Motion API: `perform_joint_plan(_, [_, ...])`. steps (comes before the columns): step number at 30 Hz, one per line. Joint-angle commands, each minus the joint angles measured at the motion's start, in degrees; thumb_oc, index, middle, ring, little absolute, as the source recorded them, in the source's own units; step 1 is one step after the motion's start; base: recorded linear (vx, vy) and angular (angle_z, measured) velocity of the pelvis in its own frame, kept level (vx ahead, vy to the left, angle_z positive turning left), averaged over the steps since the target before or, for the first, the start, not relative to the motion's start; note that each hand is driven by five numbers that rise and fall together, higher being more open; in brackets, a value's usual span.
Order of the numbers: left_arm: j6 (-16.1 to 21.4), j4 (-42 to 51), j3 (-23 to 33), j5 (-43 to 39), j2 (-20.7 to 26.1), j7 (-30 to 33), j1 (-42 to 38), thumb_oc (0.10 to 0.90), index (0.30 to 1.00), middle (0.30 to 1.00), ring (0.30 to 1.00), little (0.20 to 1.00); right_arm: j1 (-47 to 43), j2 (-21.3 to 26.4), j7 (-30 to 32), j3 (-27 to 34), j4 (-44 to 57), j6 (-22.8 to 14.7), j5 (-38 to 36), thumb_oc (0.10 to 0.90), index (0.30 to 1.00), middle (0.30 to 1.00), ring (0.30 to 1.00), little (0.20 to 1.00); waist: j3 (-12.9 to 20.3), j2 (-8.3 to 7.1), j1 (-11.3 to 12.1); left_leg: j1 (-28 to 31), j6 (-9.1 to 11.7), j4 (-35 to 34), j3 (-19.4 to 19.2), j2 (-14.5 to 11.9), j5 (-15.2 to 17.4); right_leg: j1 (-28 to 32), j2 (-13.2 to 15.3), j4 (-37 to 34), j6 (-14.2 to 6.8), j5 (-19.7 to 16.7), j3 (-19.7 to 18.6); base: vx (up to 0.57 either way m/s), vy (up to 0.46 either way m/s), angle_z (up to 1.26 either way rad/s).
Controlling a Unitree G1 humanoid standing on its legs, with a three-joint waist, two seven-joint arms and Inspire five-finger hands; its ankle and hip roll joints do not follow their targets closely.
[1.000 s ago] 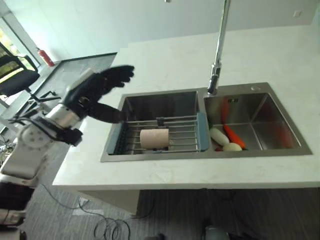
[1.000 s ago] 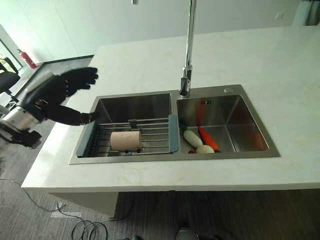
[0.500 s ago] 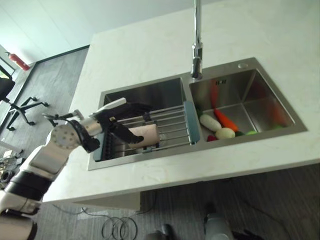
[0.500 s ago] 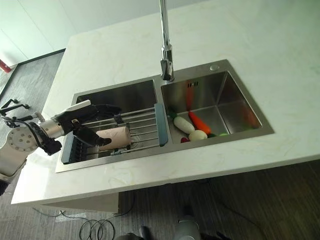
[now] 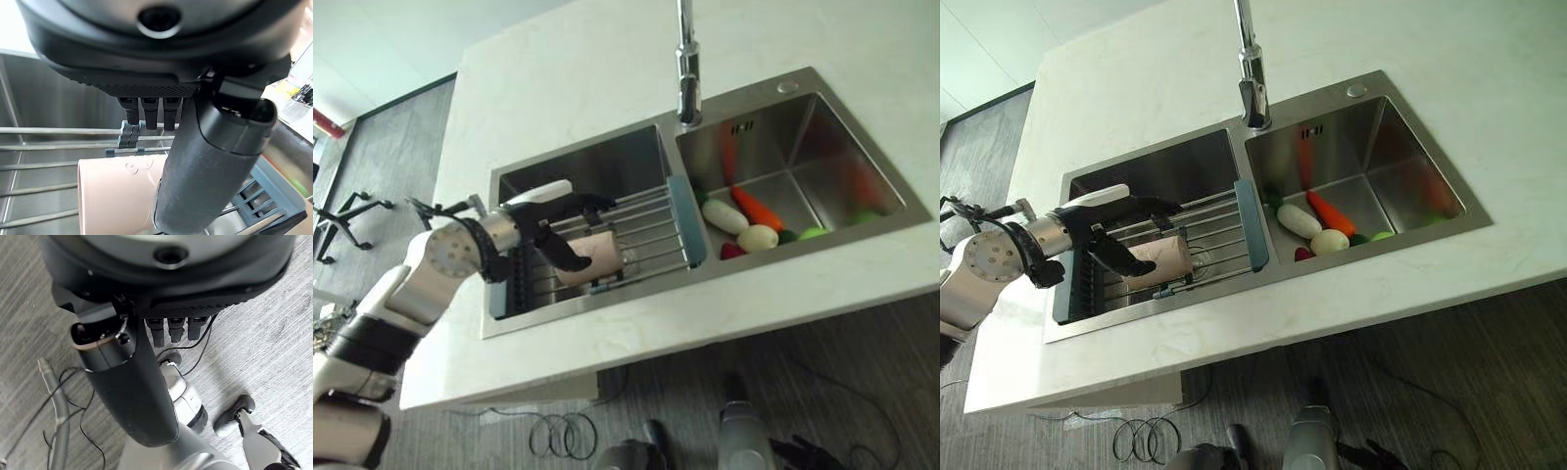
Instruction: Place the dishes in the dishwasher.
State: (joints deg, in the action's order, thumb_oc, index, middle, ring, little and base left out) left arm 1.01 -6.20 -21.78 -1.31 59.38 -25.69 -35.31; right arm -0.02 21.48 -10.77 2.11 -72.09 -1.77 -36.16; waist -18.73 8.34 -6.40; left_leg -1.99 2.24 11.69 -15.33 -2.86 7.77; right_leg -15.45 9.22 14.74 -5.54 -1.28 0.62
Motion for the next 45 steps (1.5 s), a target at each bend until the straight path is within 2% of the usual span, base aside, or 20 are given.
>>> perform_joint_plan(1, [-0.68,1.03,3.49,0.75,4.56,-0.16,-5.68,0.8,0.9,0.9,0.9,0.9,1.64,1.17,-0.22,0.62,2.89,-0.95,-1.49,0.8,0.9,0.9,0.9,0.9,1.86,-1.37,-1.03,-5.8,-0.46,5.5,7.57,0.26,4.26,3.27,1.87,2.45,-4.27,8.73,0.26,-0.05,-0.004,-0.03])
perform_joint_plan(6, [-4.42,2.02,2.26,-0.3,4.88,-5.29,-7.17,0.8,0.9,0.9,0.9,0.9,0.79,1.13,-0.65,0.6,3.46,-0.72,-1.47,0.8,0.9,0.9,0.9,0.9,0.85,-1.86,-0.74,-6.5,-0.64,5.5,7.71,0.46,4.13,2.61,2.21,2.45,-4.5,8.36,0.7,-0.03,-0.017,0.01])
perform_joint_plan(8, [-8.2,2.23,1.17,2.13,4.04,-8.88,-8.03,0.8,0.9,0.9,0.9,0.9,0.01,0.98,-0.88,0.24,3.5,-0.64,-1.02,0.8,0.9,0.9,0.9,0.9,0.27,-2.01,-0.69,-6.85,-0.7,5.5,7.65,0.52,4.11,2.23,2.4,2.45,-4.6,8.19,1.03,0.0,0.0,0.0])
perform_joint_plan(11, [-10.72,1.69,0.32,3.39,3.93,-9.92,-8.25,0.8,0.9,0.9,0.9,0.9,-0.5,1.16,-0.88,-0.13,3.46,-0.63,-0.71,0.8,0.9,0.9,0.9,0.9,-0.13,-1.92,-0.59,-6.98,-0.72,5.5,7.5,0.6,3.97,2.08,2.56,2.45,-4.61,8.03,1.08,0.0,0.0,0.0])
perform_joint_plan(18, [-10.53,0.95,0.68,6.57,5.05,-7.7,-7.66,0.8,0.9,0.9,0.9,0.9,-1.0,1.24,-0.74,-0.62,4.12,-0.78,-1.34,0.8,0.9,0.9,0.9,0.9,-1.06,-1.9,-0.12,-7.42,-0.8,5.5,7.79,0.75,3.72,1.84,2.75,2.45,-4.61,7.83,1.15,0.0,0.004,0.01])
perform_joint_plan(24, [-6.99,0.14,1.96,9.28,7.09,-4.47,-6.41,0.8,0.9,0.9,0.9,0.9,-1.44,1.09,-0.81,-1.19,5.81,-1.07,-2.05,0.8,0.9,0.9,0.9,0.9,-2.64,-2.19,0.47,-8.73,-0.93,5.5,8.49,0.9,3.49,0.76,2.95,2.45,-4.68,7.42,1.51,-0.04,0.008,0.03])
perform_joint_plan(25, [-6.5,0.36,1.93,9.68,7.32,-4.54,-6.41,0.4,0.3,0.3,0.3,0.3,-1.5,0.98,-0.81,-1.22,5.82,-1.19,-2.02,0.8,0.9,0.9,0.9,0.9,-2.71,-2.29,0.48,-8.82,-0.96,5.5,8.46,0.85,3.52,0.69,2.98,2.45,-4.7,7.41,1.64,-0.04,-0.026,0.08])
perform_joint_plan(30, [-3.2,1.38,1.95,11.12,8.13,-2.89,-5.99,0.4,0.3,0.3,0.3,0.3,-1.78,0.91,-0.52,-1.41,5.99,-1.1,-2.52,0.8,0.9,0.9,0.9,0.9,-2.98,-2.71,0.76,-8.98,-0.9,5.5,8.45,0.55,3.54,0.57,2.95,2.45,-4.72,7.35,2.08,-0.03,-0.022,0.08])
perform_joint_plan(36, [-1.03,2.72,2.02,12.69,8.93,-0.34,-6.35,0.4,0.3,0.3,0.3,0.3,-1.49,0.78,-0.25,-1.59,6.01,-1.24,-2.61,0.8,0.9,0.9,0.9,0.9,-2.44,-2.83,0.79,-8.43,-0.75,5.5,8.17,0.26,3.65,1.09,2.8,2.45,-4.59,7.57,2.57,0.0,0.0,0.0])
perform_joint_plan(45, [3.44,5.06,3.84,19.2,10.55,12.44,-6.49,0.4,0.3,0.3,0.3,0.3,-0.82,-0.15,0.6,-2.27,5.21,-1.45,-2.1,0.8,0.9,0.9,0.9,0.9,0.41,-3.08,1.44,-6.46,-0.22,5.5,7.58,-0.83,3.84,3.59,2.49,2.45,-4.16,8.73,4.15,0.0,-0.008,0.03])
